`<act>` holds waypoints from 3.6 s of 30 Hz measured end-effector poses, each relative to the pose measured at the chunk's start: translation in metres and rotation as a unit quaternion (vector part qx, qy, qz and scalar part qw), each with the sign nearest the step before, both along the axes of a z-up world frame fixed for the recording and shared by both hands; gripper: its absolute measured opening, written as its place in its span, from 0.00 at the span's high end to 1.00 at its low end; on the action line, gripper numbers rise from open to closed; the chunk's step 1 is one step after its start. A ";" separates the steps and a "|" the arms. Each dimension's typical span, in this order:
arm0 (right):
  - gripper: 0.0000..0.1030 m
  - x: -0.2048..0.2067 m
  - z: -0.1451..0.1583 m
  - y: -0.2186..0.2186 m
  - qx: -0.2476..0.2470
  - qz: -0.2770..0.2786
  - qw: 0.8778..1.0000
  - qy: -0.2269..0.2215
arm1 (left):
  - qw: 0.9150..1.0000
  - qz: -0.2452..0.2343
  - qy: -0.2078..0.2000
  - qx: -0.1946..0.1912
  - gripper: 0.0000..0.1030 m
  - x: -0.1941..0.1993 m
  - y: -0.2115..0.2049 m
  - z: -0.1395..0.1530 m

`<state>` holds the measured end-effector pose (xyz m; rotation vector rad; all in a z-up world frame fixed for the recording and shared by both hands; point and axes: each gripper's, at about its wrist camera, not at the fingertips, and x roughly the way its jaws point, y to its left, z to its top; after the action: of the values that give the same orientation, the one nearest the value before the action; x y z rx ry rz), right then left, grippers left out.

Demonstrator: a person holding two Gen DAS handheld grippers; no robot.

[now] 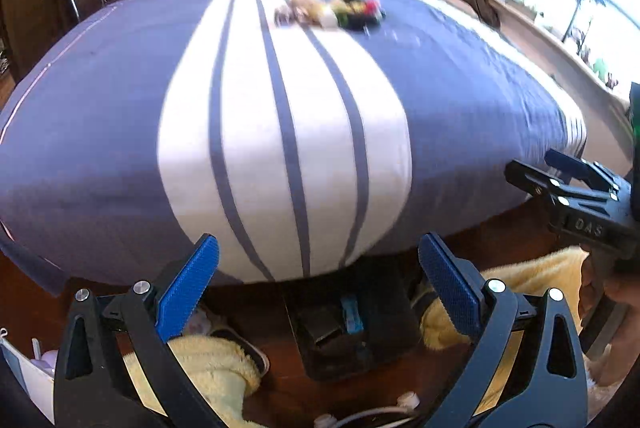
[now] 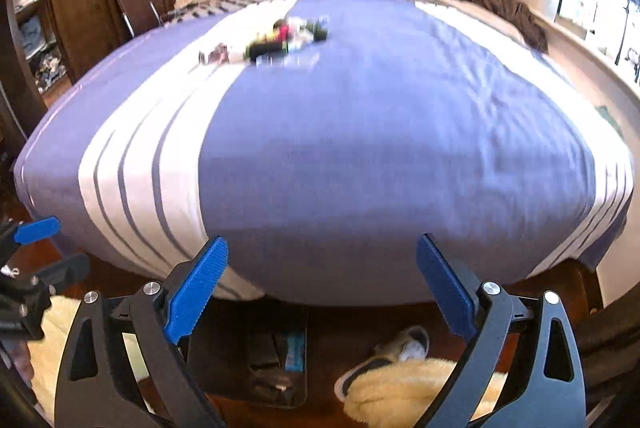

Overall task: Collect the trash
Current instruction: 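Raise both tools back over the bed toward the remaining items, then grasp the clear plastic case with the right tool while the left tool grasps the ribbon bundle, then carry the case and ribbon down to the bin and open both tools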

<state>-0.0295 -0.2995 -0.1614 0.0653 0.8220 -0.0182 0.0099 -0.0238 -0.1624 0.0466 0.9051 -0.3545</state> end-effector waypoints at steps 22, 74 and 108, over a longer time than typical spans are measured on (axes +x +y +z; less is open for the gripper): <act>0.07 0.121 0.027 0.003 -0.007 0.011 1.000 -0.020 | 0.998 0.039 -0.049 0.015 0.08 0.117 -0.002 0.040; 0.68 0.216 -0.003 0.016 -0.010 0.063 0.998 -0.005 | 1.000 -0.007 -0.012 0.002 0.78 0.288 -0.036 -0.002; 0.69 0.050 0.046 0.043 0.021 0.081 0.996 -0.033 | 0.997 -0.012 -0.072 -0.027 0.98 0.050 0.000 0.066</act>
<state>0.0205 -0.2563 -0.1153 0.0391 0.7594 0.1545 0.0594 -0.0239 -0.0965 0.0318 0.7516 -0.3923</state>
